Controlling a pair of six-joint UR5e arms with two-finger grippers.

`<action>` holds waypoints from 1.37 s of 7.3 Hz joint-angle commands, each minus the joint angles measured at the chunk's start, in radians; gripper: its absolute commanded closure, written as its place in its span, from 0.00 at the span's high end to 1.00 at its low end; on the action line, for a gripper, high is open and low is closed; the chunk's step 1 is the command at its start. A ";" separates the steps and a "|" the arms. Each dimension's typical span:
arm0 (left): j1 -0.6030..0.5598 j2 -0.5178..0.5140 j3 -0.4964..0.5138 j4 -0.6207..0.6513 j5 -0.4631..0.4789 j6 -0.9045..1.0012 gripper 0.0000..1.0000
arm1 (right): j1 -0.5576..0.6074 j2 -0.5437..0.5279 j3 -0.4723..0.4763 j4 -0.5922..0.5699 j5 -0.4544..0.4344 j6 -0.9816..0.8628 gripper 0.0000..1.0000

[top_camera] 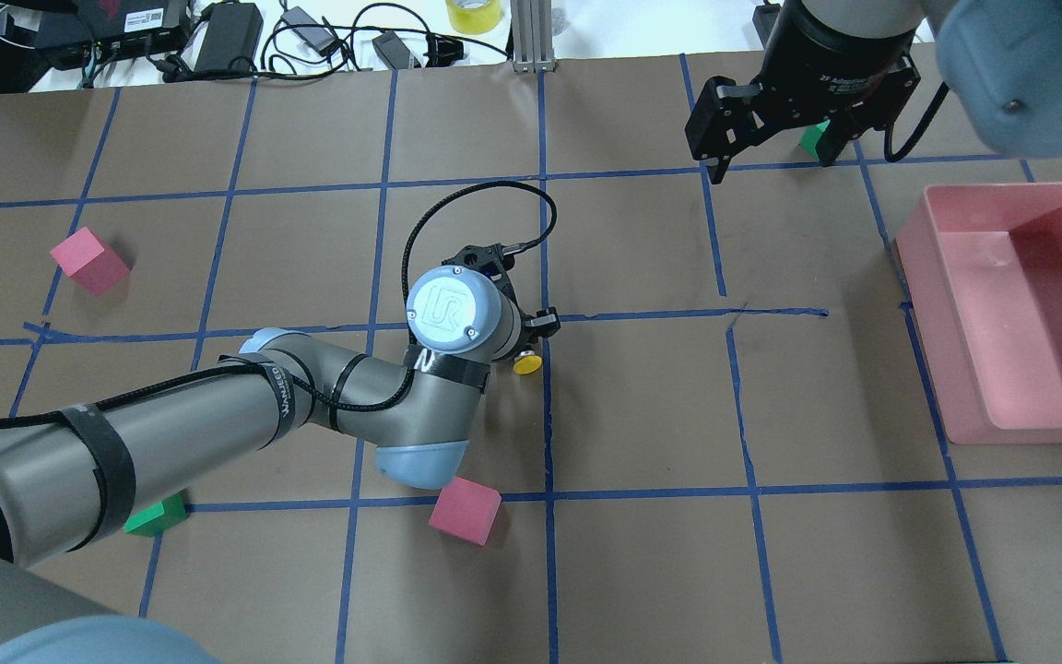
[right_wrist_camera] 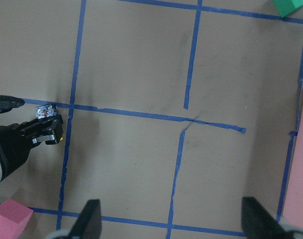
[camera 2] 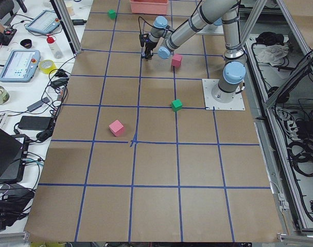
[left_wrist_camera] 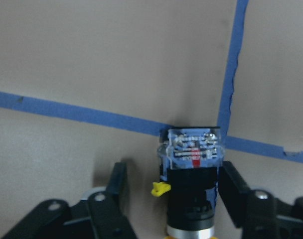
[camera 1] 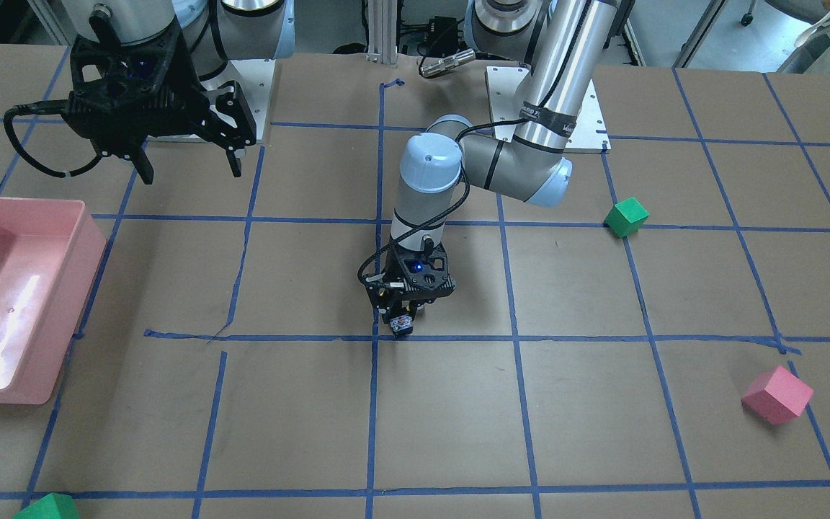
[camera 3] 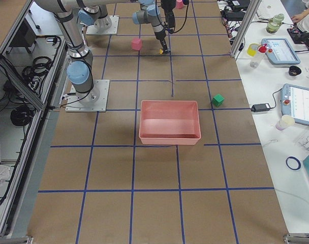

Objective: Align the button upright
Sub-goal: 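Lift the switch with the left gripper and rotate it yellow cap down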

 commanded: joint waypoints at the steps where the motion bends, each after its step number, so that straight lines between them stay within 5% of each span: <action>1: -0.003 0.002 0.000 -0.017 -0.001 -0.024 1.00 | 0.000 0.000 0.007 0.000 0.002 0.000 1.00; 3: -0.003 0.004 0.000 -0.038 -0.030 -0.032 1.00 | 0.000 0.000 0.009 0.000 0.007 0.000 1.00; 4: -0.003 0.007 0.005 -0.044 -0.033 -0.032 0.78 | 0.000 0.000 0.010 0.000 0.008 0.002 1.00; 5: -0.003 0.015 0.014 -0.102 -0.031 -0.035 0.13 | 0.000 0.002 0.009 0.000 0.008 0.000 1.00; 6: -0.003 0.018 0.034 -0.151 -0.031 -0.035 0.00 | 0.000 0.000 0.010 0.000 0.008 0.000 1.00; 10: 0.017 0.030 0.271 -0.572 -0.163 -0.210 0.00 | 0.000 0.002 0.010 0.000 0.008 0.000 1.00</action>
